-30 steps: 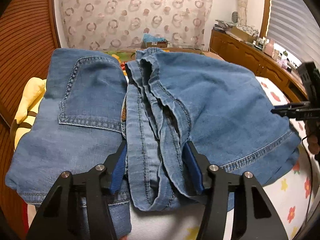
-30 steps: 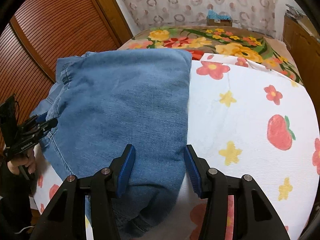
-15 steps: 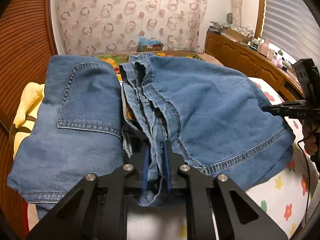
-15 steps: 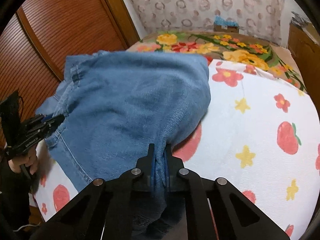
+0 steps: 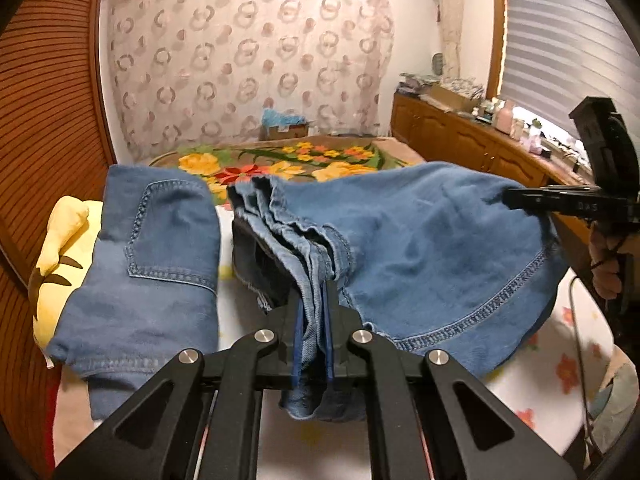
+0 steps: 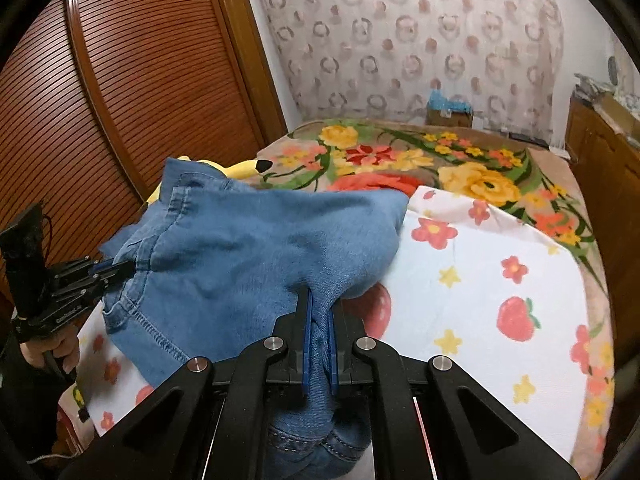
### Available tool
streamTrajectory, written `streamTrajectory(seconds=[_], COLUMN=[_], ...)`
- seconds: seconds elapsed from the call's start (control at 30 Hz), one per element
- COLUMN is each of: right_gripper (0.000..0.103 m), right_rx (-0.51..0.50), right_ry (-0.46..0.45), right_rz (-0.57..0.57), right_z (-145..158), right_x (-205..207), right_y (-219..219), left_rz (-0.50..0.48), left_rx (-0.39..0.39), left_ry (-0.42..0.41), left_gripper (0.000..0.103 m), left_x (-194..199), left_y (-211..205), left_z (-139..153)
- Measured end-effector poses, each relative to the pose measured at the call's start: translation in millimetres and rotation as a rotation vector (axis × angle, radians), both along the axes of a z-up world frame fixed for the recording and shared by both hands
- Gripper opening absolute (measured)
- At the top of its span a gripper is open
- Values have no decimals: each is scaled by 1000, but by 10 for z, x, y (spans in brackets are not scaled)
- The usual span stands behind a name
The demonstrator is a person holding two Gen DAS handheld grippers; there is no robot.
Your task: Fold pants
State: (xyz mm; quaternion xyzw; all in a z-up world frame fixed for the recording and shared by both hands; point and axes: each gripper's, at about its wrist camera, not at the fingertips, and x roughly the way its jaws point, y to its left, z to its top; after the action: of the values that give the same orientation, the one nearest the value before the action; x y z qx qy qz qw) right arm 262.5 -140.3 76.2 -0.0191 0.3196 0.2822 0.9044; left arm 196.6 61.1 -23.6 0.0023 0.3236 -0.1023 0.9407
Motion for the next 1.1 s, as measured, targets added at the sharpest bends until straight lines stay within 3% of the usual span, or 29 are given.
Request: streamTrajectory(seconds=[0.7, 1.1], right_gripper=[6, 6], right_rx=[-14, -36], right_ry=[-37, -9], right_rz=[-63, -123], right_z=[25, -235], right_x=[-1678, -1775], right_y=[-557, -633], left_rz=[-109, -84], left_rx=[-45, -29], left_ry=[-46, 18], left_gripper=[9, 9], left_x=[-1108, -1099], left_y=[-524, -486], left_z=[17, -291])
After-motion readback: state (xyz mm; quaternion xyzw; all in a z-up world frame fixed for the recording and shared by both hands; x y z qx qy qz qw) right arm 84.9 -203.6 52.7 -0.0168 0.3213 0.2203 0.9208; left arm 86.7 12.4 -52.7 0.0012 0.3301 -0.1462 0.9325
